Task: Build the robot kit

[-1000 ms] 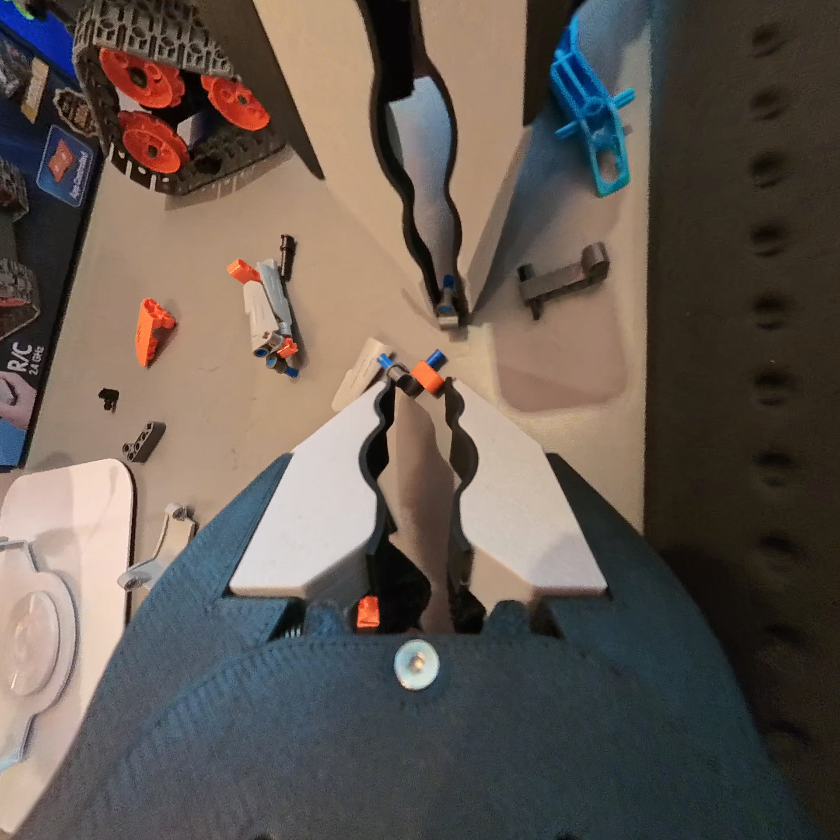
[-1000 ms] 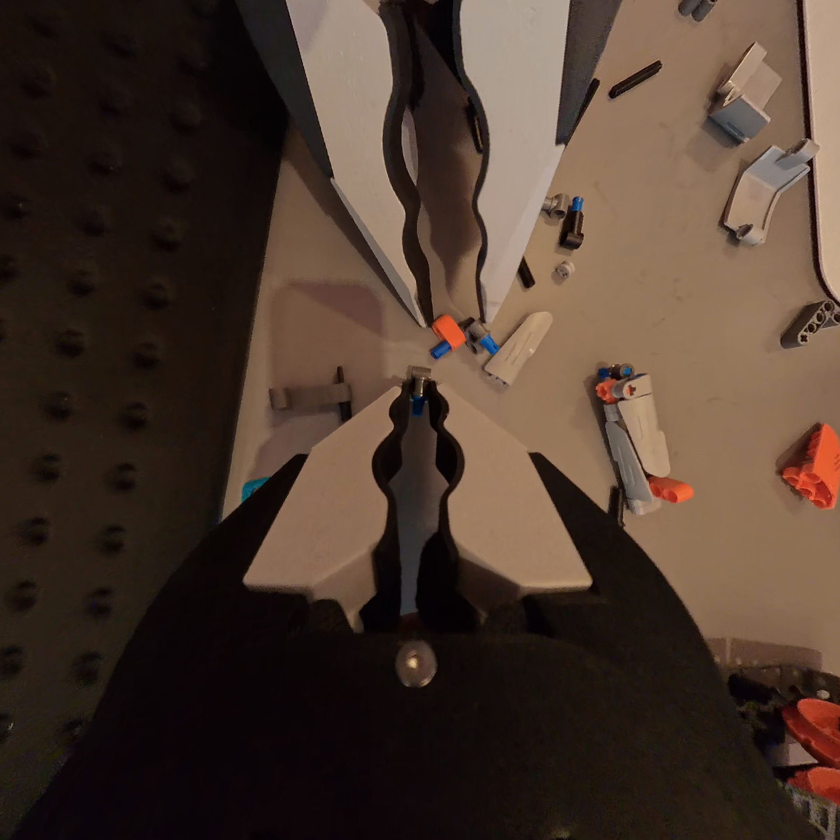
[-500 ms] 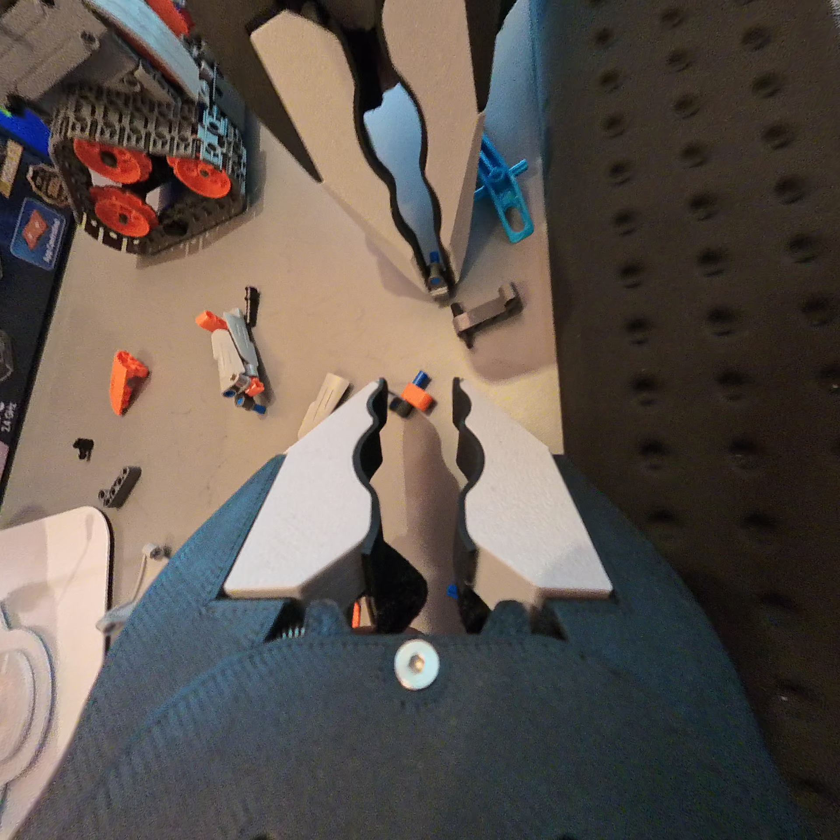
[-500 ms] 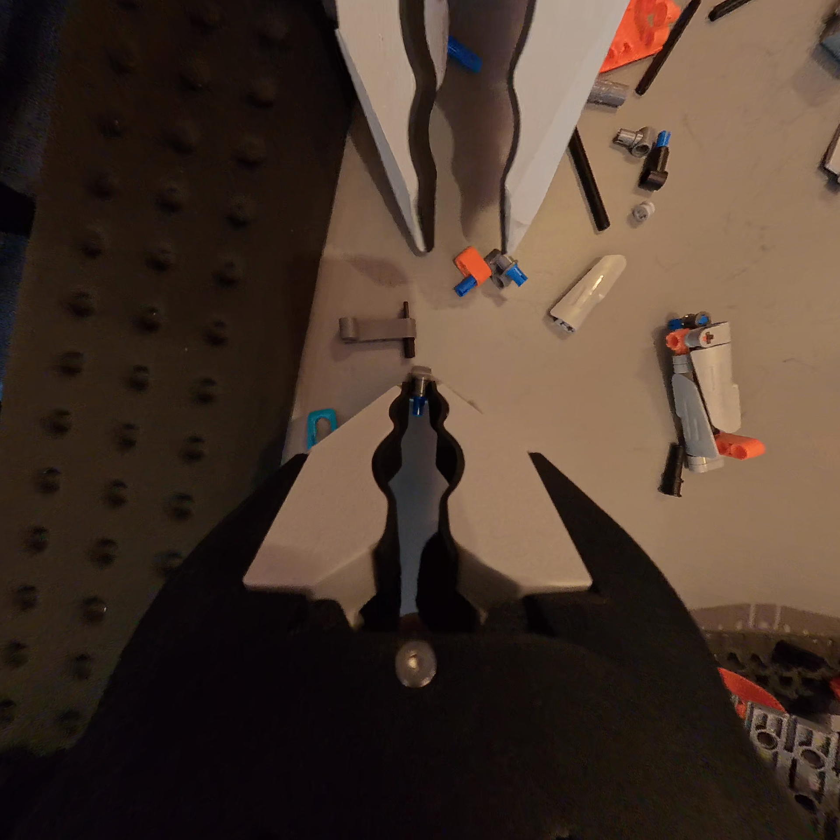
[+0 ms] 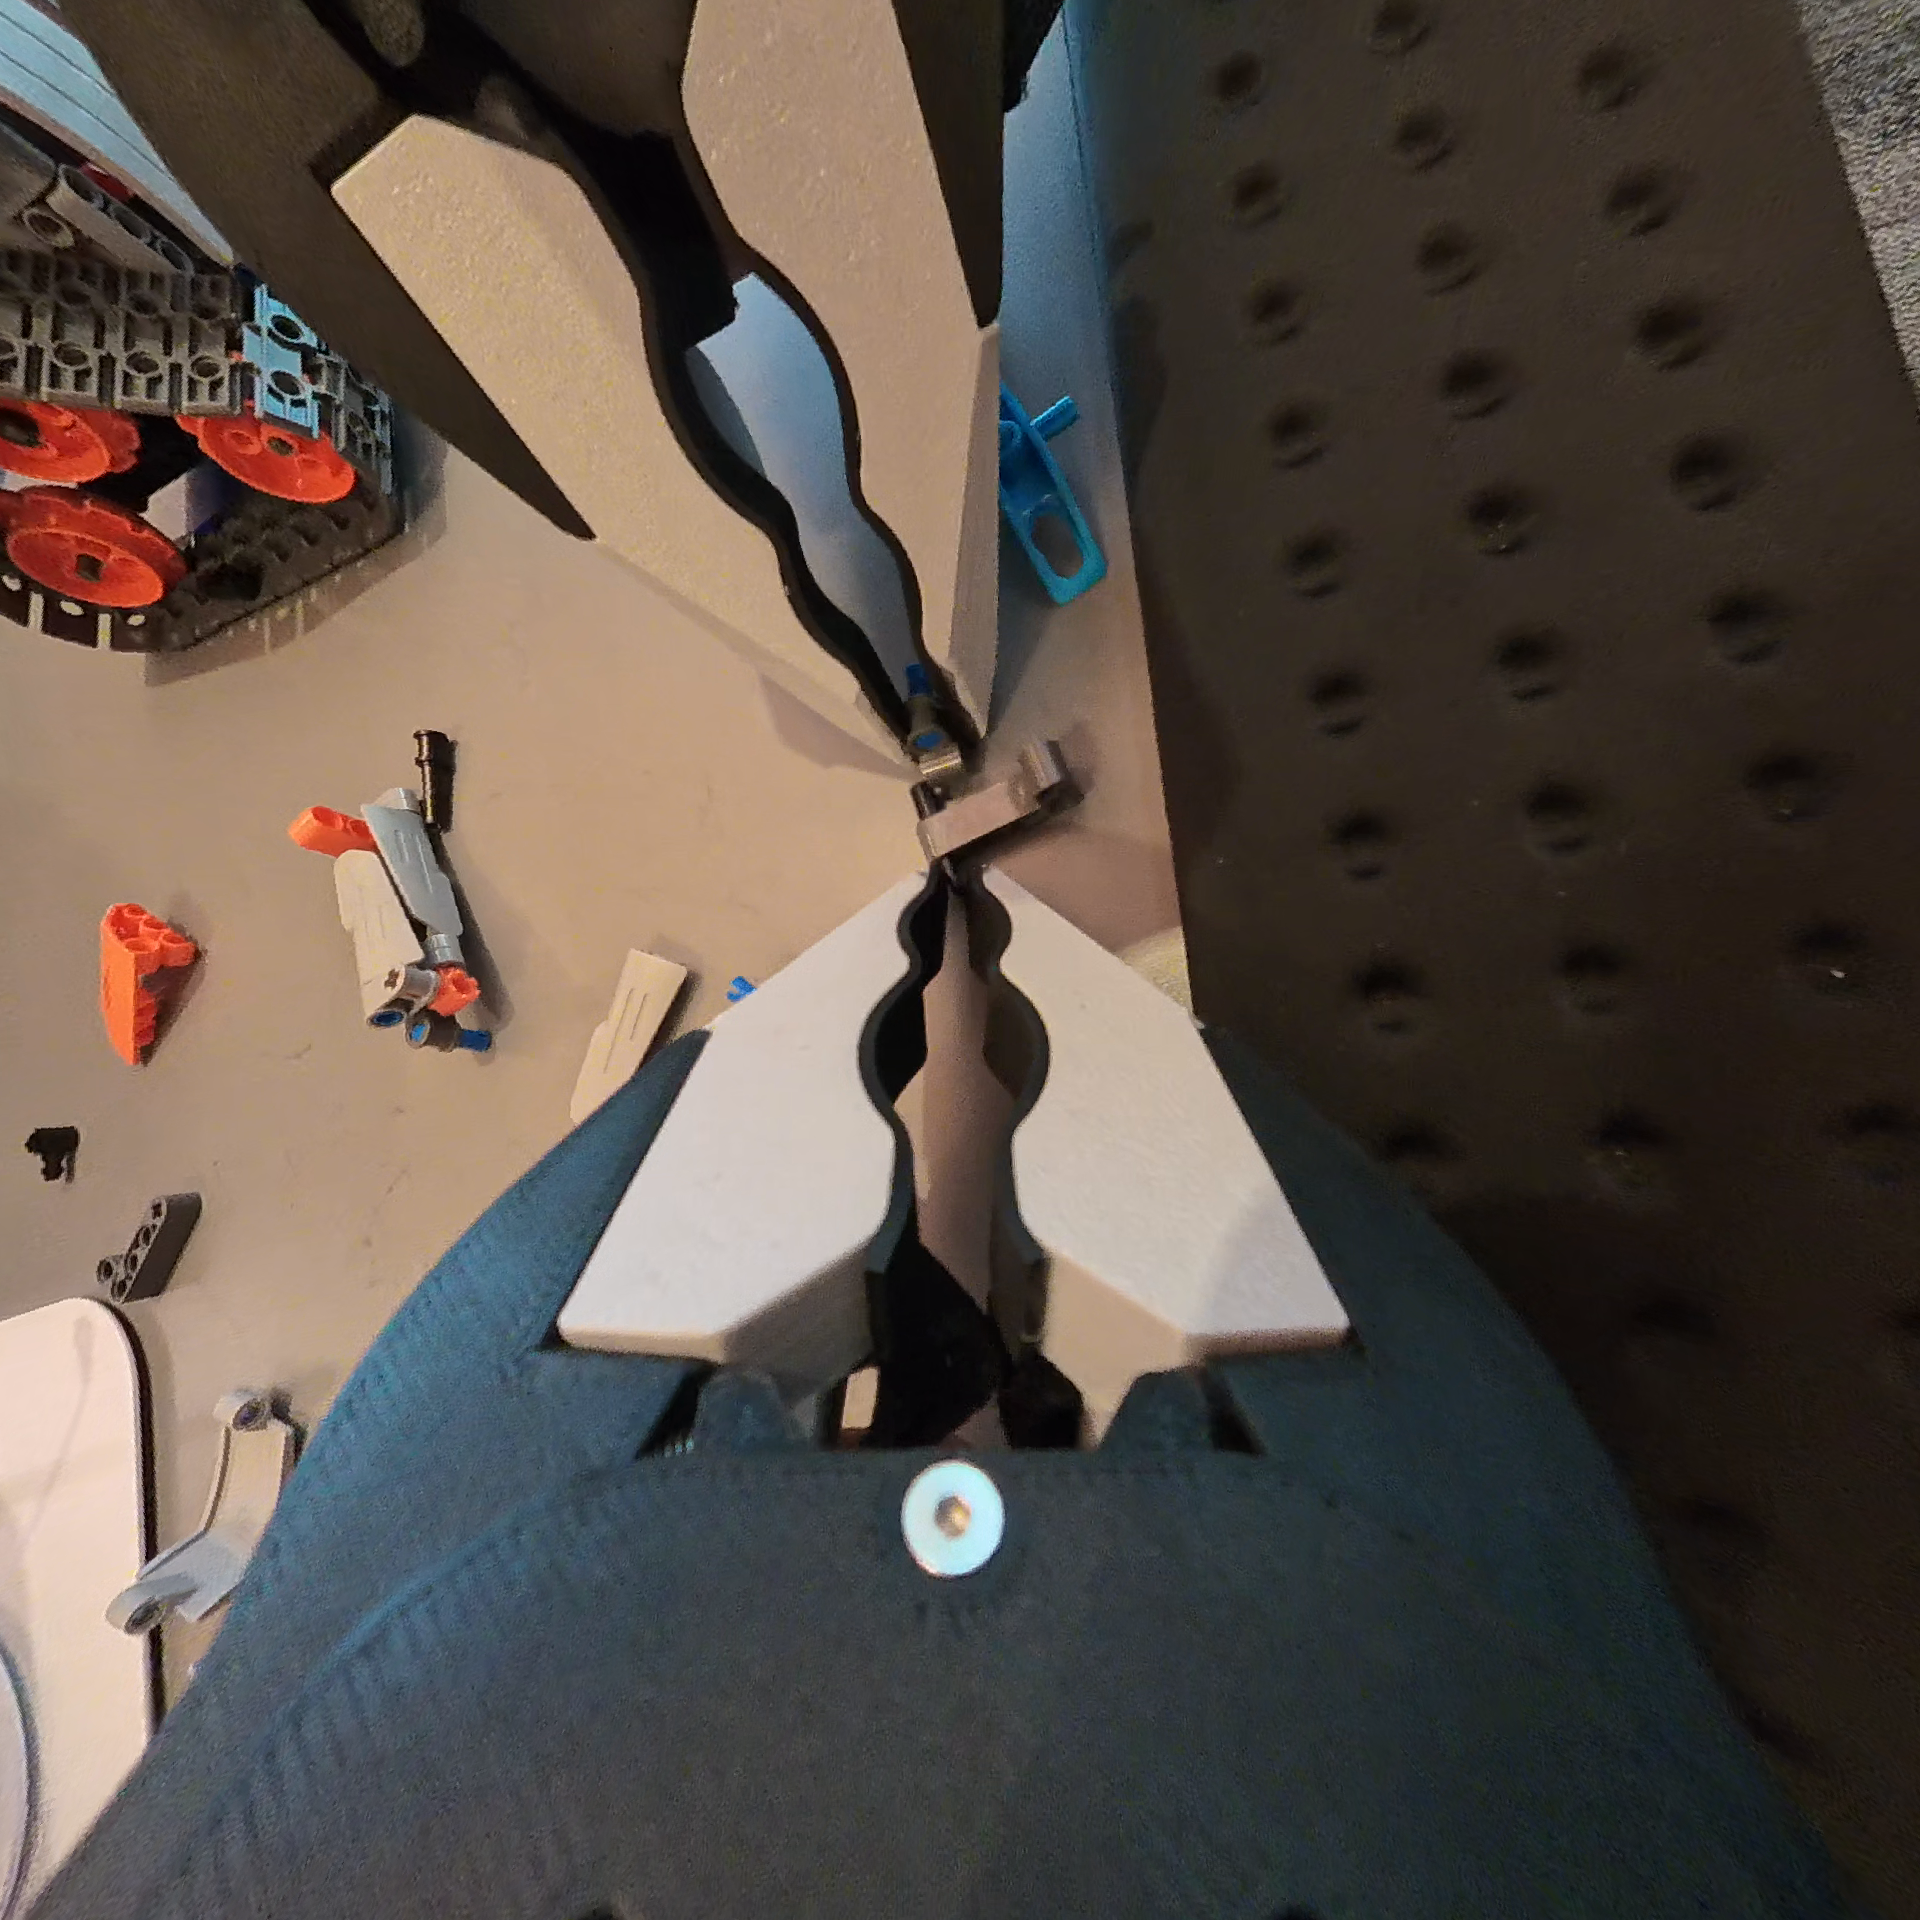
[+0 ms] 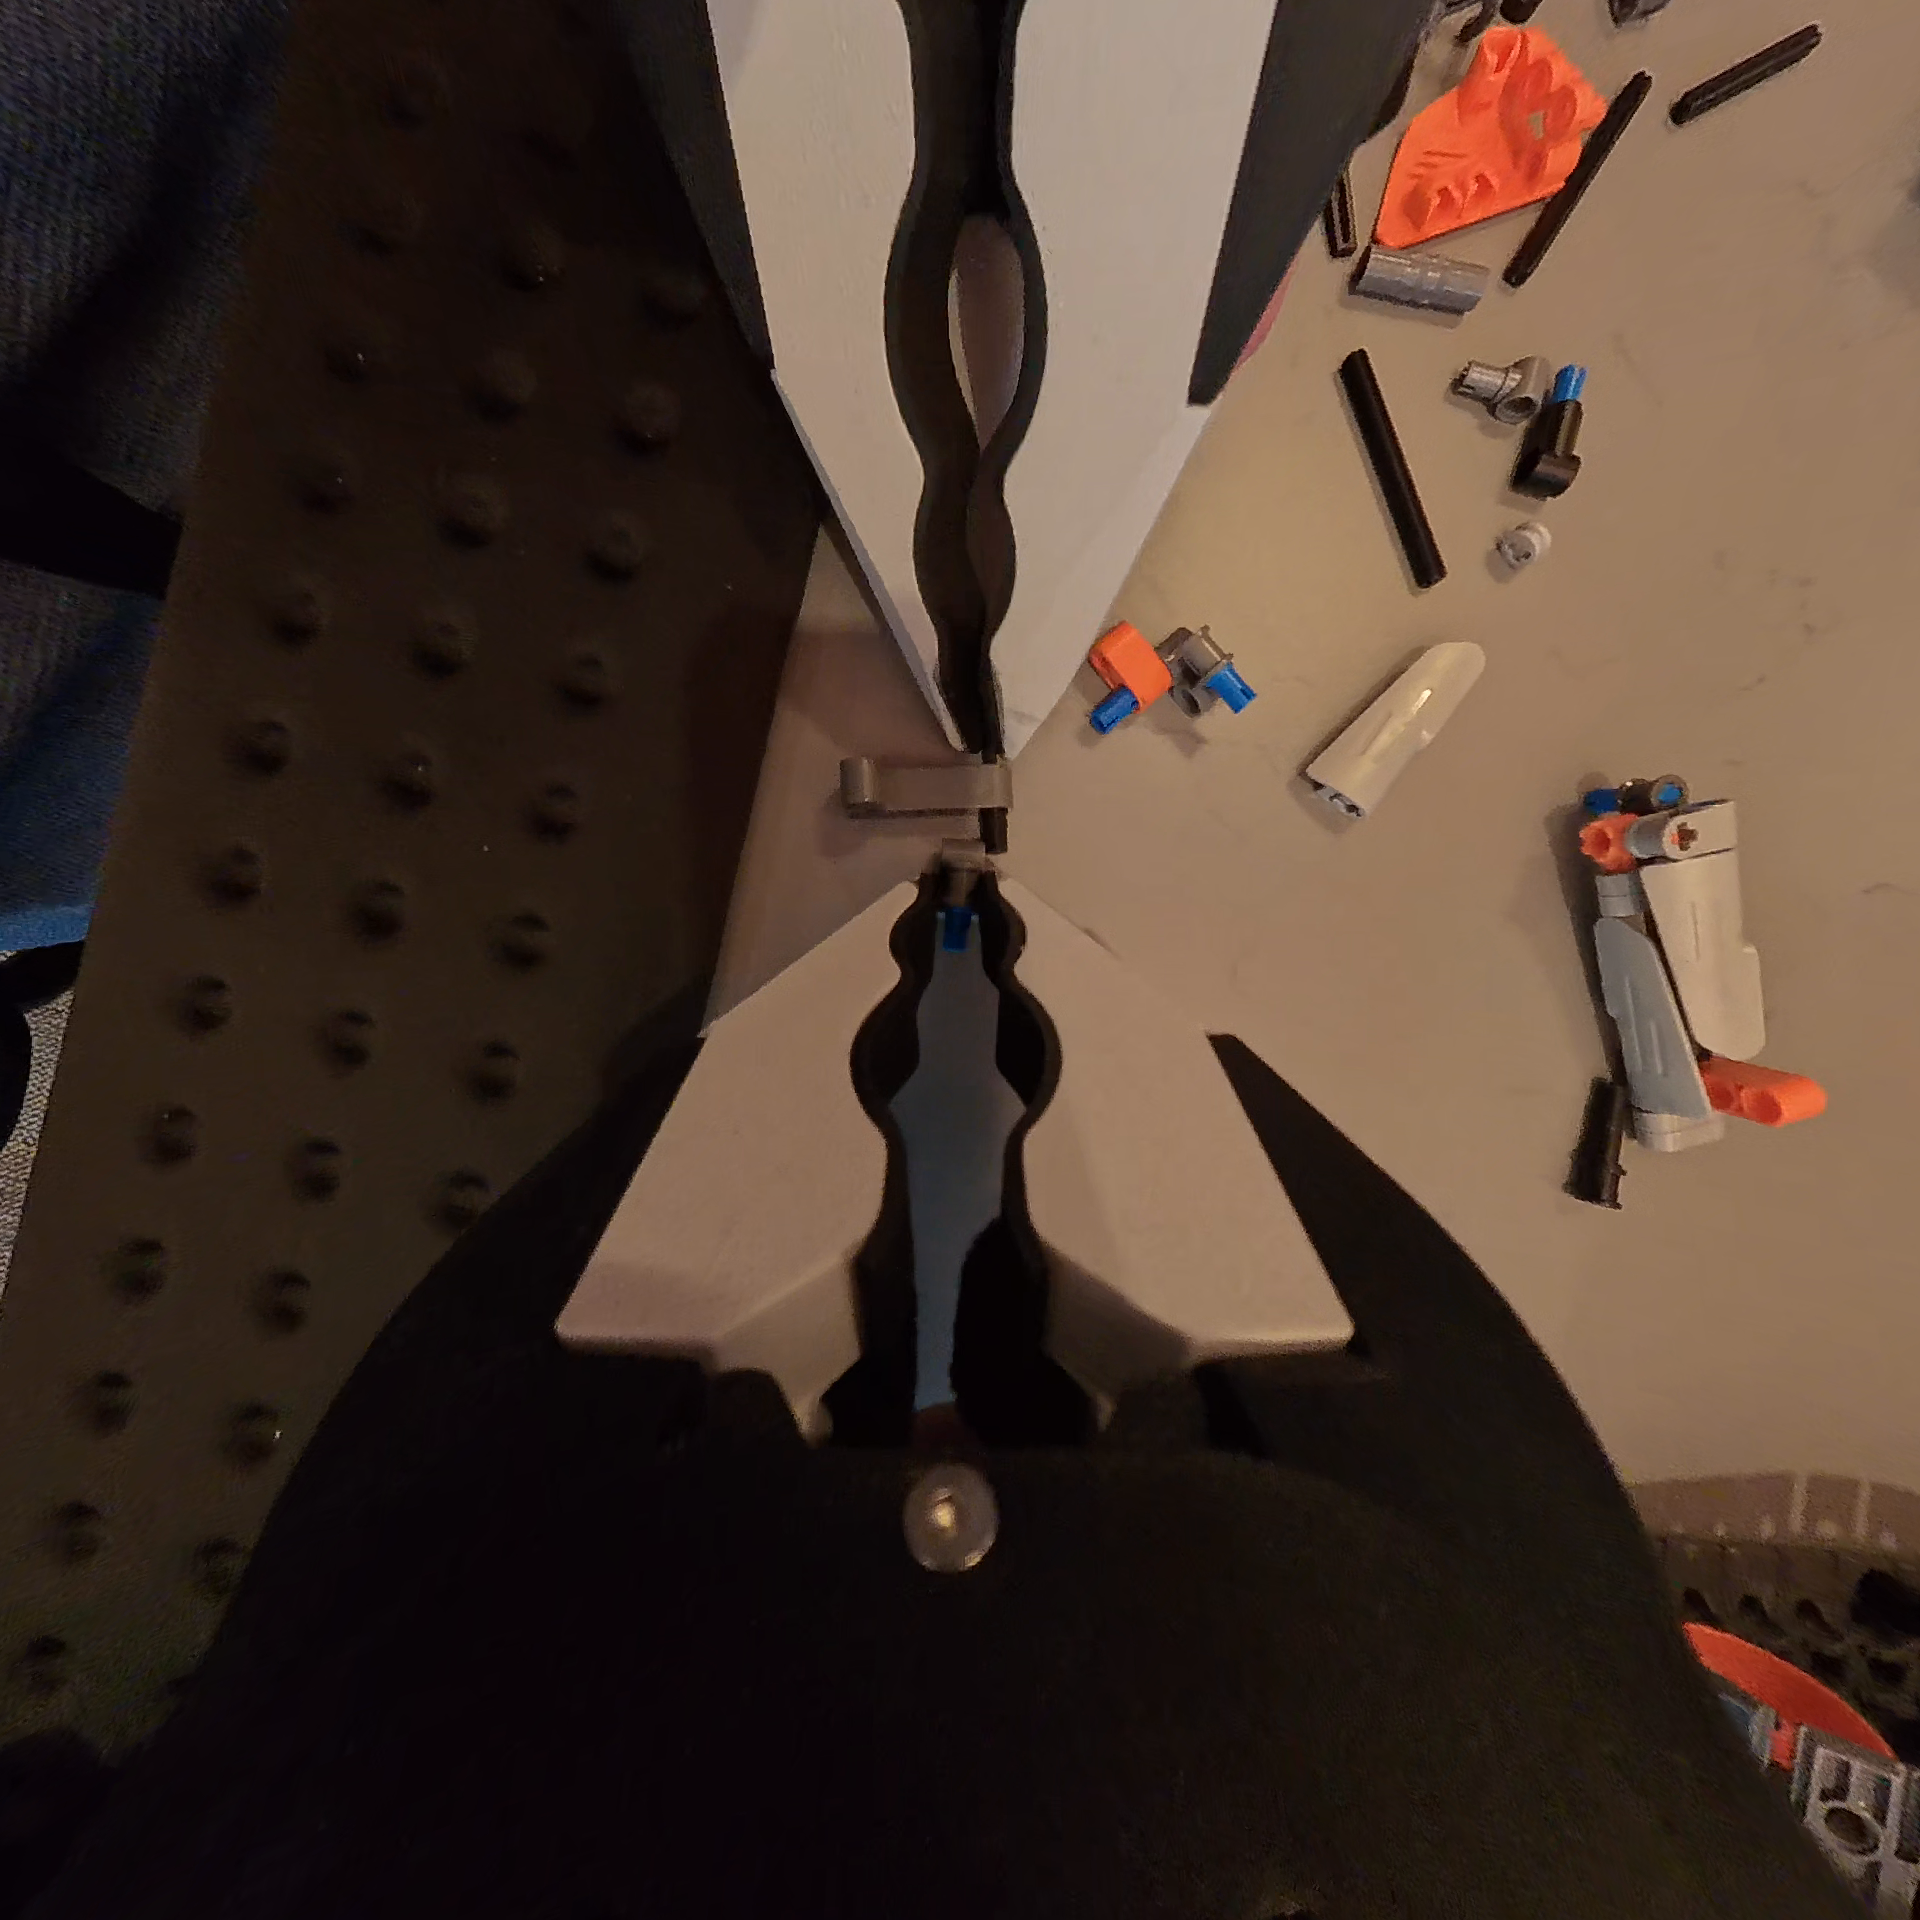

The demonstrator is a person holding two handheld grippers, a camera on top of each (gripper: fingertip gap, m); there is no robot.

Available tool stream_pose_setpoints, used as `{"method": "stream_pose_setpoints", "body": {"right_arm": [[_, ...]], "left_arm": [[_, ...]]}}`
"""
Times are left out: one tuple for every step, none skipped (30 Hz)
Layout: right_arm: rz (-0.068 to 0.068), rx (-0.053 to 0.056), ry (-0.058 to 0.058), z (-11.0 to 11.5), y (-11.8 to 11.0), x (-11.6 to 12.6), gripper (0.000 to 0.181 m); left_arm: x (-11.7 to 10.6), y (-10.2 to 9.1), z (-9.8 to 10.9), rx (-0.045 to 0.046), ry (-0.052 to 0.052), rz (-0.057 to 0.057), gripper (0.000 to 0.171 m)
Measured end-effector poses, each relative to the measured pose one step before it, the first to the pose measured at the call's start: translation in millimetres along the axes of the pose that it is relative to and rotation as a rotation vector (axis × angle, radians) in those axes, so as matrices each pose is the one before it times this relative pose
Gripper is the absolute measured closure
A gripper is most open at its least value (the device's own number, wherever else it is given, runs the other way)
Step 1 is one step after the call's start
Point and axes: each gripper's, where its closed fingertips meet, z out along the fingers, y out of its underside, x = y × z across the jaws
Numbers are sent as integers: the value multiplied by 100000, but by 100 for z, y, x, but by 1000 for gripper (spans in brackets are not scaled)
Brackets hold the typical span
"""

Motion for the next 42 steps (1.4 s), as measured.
{"method": "stream_pose_setpoints", "body": {"right_arm": [[-245, -3, 5, 10, -20, -28, 176], [-275, 248, -195, 43, -60, -61, 176], [-70, 88, -43, 26, -44, -22, 176], [-2, -219, 250, -5, 17, 50, 176], [54, -149, 590, -18, 18, 120, 176], [532, 70, 323, 19, -21, 95, 176], [427, 53, 55, 30, -24, 26, 176], [-116, 257, 49, 56, -96, -18, 176], [22, 30, 287, 60, -91, 35, 176], [167, -27, 342, 66, -96, 48, 176], [-148, 129, -19, 68, -107, -6, 176], [-172, 266, -60, 76, -107, -25, 176], [10, 96, 263, 52, -79, 47, 176], [39, -76, 138, 28, -37, 32, 176], [3, -68, -96, 24, -32, -11, 176], [-44, 138, 68, 39, -64, 6, 176], [114, 187, 115, 42, -68, 11, 176], [19, 117, 167, 39, -63, 6, 176], [-79, 147, 161, 32, -59, -22, 176], [84, 162, 85, 33, -40, -19, 176], [120, 127, 147, 21, -36, 7, 176], [28, 44, 138, 10, -16, 10, 176], [53, 90, 25, 7, -15, -10, 176], [159, 211, -62, 21, -17, 8, 176], [173, 142, 168, 0, 0, 57, 176], [114, 69, 281, -9, 13, 55, 176], [127, 153, 115, -5, 6, 51, 176], [259, 207, -45, 24, -17, 35, 176], [181, 71, 4, 7, -6, 39, 176], [45, -17, 246, -3, 7, 51, 175], [121, 77, 126, -1, -1, 17, 175], [61, 132, 160, 7, 1, 3, 176], [-8, 95, 218, 2, -8, 19, 176], [34, 52, 159, -8, 8, 15, 176], [25, 84, 216, -7, 9, 43, 175], [98, 178, 21, -5, 21, 25, 175], [172, 246, -27, -16, 18, 31, 175], [227, 262, -101, -10, 10, 29, 175], [191, 248, -88, 4, 8, 25, 175], [99, 251, -30, 2, -8, 33, 175], [115, 208, -40, 11, -18, 35, 175], [57, 131, 16, 10, 0, 15, 175]], "left_arm": [[-24, 99, -74, -485, -35, 254, 170], [-61, 117, -69, -220, -211, 290, 170], [-30, 162, -118, -189, 246, 619, 170], [23, 210, -174, -567, 1008, -98, 170], [13, 225, -193, -628, 1061, -899, 170], [-63, 234, -188, -371, 7, 7, 170], [-39, 232, -182, -187, -400, 728, 170], [25, 199, -179, -10, -189, 340, 171], [-114, 267, -182, -579, -797, -620, 170], [-178, 233, -222, -304, -1030, -550, 166], [-38, 177, -228, 79, -6, -681, 162], [45, 109, -171, 396, 577, -841, 159], [135, 2, -98, 640, 976, -460, 157], [-7, -58, 18, 379, 104, -635, 156], [16, -105, 107, 58, 31, -3, 155], [41, -169, 132, 333, -84, 856, 156], [112, -198, 151, 359, 305, 724, 157], [157, -150, 152, 186, 645, 572, 159], [39, -110, 150, -13, 16, 297, 162], [-30, -60, 160, -80, -510, -33, 166], [-76, 9, 141, -252, -924, 112, 170], [-40, 0, 6, -5, -785, 543, 170], [-34, 85, -59, -452, -895, 656, 170], [-25, 111, -101, -372, -971, 809, 170], [-93, 115, -140, -9, -1176, 290, 170], [-59, 115, -168, 24, -635, -322, 170], [-157, 183, -164, -419, -957, -332, 170], [-266, 116, -190, -129, -1638, 158, 171], [-150, 56, -204, 177, -761, 125, 171], [-84, 7, -186, 434, -110, -364, 171], [-37, 143, -118, -296, 342, -685, 171], [-22, 183, -70, -428, 243, -134, 171], [-51, 183, -86, -428, -66, -270, 171], [-87, 158, -97, -289, -247, -550, 171], [5, 213, -123, -413, 209, -587, 171], [-61, 274, -123, -597, -251, -556, 171], [-89, 284, -128, -471, -563, -610, 171], [-34, 336, -76, -867, -143, -1147, 171], [-14, 279, -41, -635, -101, -918, 171], [10, 181, -15, -142, -120, -385, 170], [61, 182, 24, -452, 272, -323, 170], [17, 33, 12, 125, 153, -400, 170]]}}
